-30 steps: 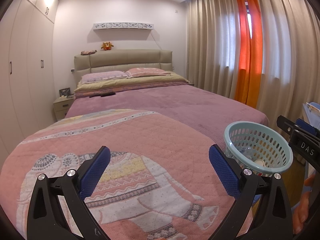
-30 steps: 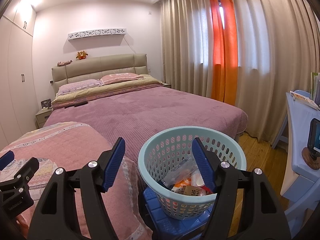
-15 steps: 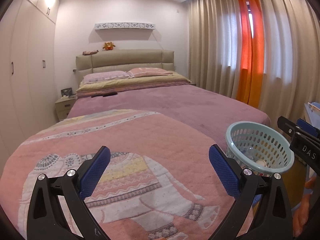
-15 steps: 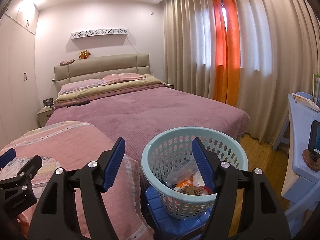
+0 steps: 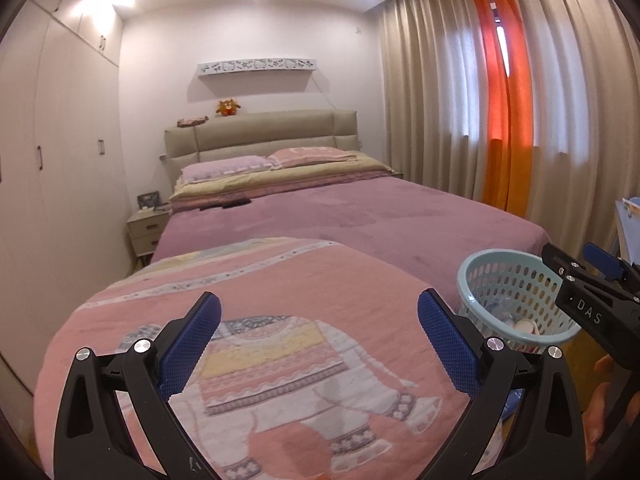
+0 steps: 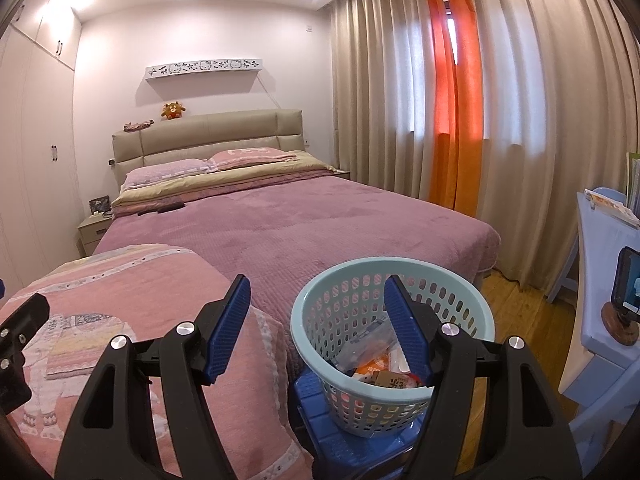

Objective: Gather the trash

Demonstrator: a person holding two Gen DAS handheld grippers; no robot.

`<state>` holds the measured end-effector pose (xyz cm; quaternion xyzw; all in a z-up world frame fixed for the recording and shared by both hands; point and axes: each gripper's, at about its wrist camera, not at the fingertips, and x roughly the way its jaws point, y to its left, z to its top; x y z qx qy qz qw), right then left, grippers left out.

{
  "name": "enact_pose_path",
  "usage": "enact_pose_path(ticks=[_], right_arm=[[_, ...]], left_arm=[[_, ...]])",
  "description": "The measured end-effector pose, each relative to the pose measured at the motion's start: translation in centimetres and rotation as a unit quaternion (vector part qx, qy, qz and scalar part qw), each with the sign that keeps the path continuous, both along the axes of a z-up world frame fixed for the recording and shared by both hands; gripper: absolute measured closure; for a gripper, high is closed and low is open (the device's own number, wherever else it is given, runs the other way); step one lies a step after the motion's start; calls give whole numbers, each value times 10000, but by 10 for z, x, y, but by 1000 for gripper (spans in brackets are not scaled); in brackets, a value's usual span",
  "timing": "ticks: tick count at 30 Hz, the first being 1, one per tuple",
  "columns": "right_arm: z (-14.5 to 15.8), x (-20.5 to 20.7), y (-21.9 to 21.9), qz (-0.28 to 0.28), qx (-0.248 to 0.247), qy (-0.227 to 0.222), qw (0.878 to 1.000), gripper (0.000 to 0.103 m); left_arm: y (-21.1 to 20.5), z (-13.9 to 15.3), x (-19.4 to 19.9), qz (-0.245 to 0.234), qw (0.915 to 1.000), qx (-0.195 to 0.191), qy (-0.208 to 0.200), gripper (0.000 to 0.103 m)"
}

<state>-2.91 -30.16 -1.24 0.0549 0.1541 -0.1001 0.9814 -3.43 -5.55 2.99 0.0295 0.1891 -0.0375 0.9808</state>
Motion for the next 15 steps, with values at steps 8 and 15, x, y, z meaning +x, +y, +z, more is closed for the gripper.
enact_pose_path(ticks=[8,15], right_arm=[[5,-3,11,135,-66,-36,9999,37],[5,-3,19,224,-98,-13,9997,37]], left_arm=[[10,8,-13,151,9999,-30,-63,8],[15,12,-19,269,9996,-2,-78,8]])
